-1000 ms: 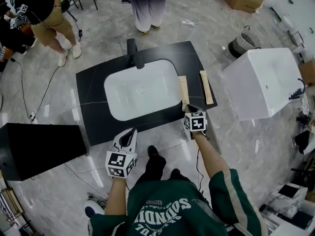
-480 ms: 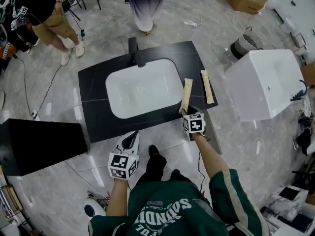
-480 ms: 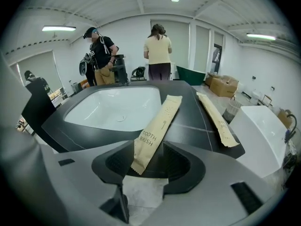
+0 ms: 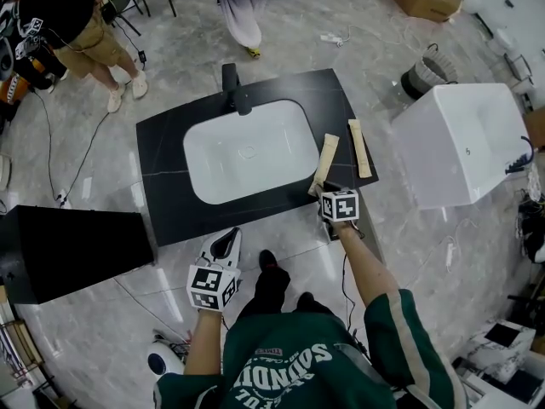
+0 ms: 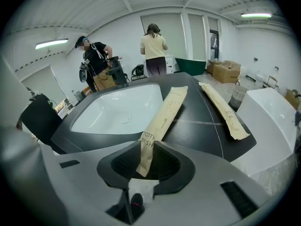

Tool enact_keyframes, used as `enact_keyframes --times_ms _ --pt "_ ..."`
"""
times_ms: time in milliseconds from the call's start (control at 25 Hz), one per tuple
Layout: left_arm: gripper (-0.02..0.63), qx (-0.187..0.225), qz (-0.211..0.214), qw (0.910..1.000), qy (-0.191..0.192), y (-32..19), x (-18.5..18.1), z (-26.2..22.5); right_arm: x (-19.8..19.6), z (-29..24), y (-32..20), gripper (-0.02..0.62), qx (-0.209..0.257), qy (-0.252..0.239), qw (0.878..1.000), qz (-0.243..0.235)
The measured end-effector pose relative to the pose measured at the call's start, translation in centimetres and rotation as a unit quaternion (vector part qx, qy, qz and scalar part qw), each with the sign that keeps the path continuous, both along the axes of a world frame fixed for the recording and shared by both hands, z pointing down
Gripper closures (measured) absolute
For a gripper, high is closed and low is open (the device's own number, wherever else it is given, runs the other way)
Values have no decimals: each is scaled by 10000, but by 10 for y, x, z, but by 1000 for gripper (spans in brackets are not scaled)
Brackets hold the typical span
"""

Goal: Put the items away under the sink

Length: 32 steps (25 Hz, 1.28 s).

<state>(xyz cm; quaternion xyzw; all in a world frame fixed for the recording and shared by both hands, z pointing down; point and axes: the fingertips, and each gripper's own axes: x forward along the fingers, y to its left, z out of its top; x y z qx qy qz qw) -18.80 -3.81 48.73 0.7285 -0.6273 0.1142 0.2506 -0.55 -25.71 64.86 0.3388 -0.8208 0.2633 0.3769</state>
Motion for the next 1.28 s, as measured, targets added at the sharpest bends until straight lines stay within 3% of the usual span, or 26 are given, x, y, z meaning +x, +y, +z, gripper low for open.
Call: enact_keyframes --times_ms 80,720,1280 --pt "595 4 16 10000 -7 1 3 0 2 -3 2 531 46 -11 10000 -42" --pt "595 131 -125 9997 -140 22 37 -13 41 -36 33 546 504 -218 9970 -541" --pt "595 373 -162 9988 -284 74 131 -27 104 -57 158 546 587 -573 9860 -1455"
